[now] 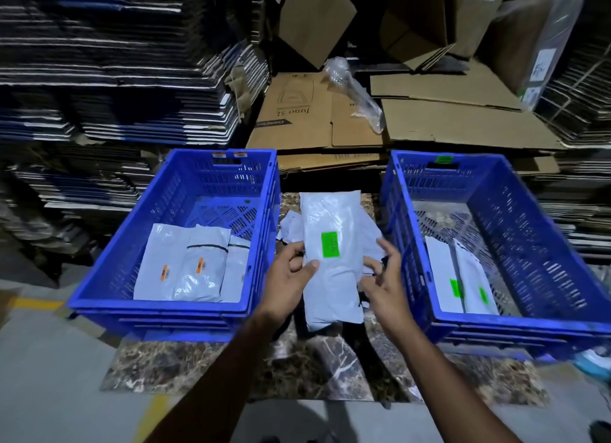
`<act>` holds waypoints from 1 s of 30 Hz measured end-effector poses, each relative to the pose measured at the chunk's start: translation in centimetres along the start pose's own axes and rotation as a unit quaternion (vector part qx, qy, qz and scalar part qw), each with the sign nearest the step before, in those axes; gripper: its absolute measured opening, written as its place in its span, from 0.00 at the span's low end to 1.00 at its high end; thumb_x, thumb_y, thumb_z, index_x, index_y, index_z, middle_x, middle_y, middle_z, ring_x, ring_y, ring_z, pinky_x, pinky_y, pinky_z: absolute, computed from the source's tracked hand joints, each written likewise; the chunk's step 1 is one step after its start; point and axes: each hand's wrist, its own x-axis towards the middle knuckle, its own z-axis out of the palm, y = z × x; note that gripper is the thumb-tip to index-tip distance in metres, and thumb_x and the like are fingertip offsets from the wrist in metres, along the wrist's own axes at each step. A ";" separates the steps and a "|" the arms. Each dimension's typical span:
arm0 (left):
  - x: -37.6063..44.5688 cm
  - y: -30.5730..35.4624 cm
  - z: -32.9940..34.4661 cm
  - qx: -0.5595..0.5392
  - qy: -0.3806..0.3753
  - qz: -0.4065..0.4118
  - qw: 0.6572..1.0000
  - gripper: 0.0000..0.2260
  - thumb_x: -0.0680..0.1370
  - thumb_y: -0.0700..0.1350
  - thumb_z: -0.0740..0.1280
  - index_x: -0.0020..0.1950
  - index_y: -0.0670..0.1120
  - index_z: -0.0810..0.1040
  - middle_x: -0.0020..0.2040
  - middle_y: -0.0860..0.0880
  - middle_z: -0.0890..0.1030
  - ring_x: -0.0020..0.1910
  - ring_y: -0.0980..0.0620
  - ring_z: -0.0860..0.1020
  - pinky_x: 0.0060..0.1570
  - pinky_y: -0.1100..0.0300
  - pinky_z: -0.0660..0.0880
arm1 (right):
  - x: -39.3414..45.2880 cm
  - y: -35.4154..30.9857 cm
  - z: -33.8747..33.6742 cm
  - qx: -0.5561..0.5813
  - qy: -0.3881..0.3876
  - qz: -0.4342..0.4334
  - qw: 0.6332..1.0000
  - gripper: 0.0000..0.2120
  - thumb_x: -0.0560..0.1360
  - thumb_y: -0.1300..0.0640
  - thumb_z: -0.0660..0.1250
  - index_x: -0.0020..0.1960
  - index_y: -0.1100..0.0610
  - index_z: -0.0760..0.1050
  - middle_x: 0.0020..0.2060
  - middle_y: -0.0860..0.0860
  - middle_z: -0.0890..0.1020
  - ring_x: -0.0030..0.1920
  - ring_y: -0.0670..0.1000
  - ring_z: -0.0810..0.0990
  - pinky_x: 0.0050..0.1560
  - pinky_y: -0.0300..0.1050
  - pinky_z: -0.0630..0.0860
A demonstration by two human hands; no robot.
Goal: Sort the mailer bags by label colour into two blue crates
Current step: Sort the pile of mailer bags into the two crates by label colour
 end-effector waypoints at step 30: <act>4.5 -0.5 15.8 0.339 -0.196 0.114 0.913 0.27 0.82 0.52 0.62 0.79 0.49 0.57 0.75 0.47 0.67 0.72 0.48 0.66 0.66 0.51 0.70 | 3.3 -4.9 -22.5 -0.243 0.171 -0.047 0.954 0.29 0.76 0.60 0.72 0.74 0.48 0.68 0.72 0.49 0.72 0.63 0.50 0.77 0.48 0.45 0.76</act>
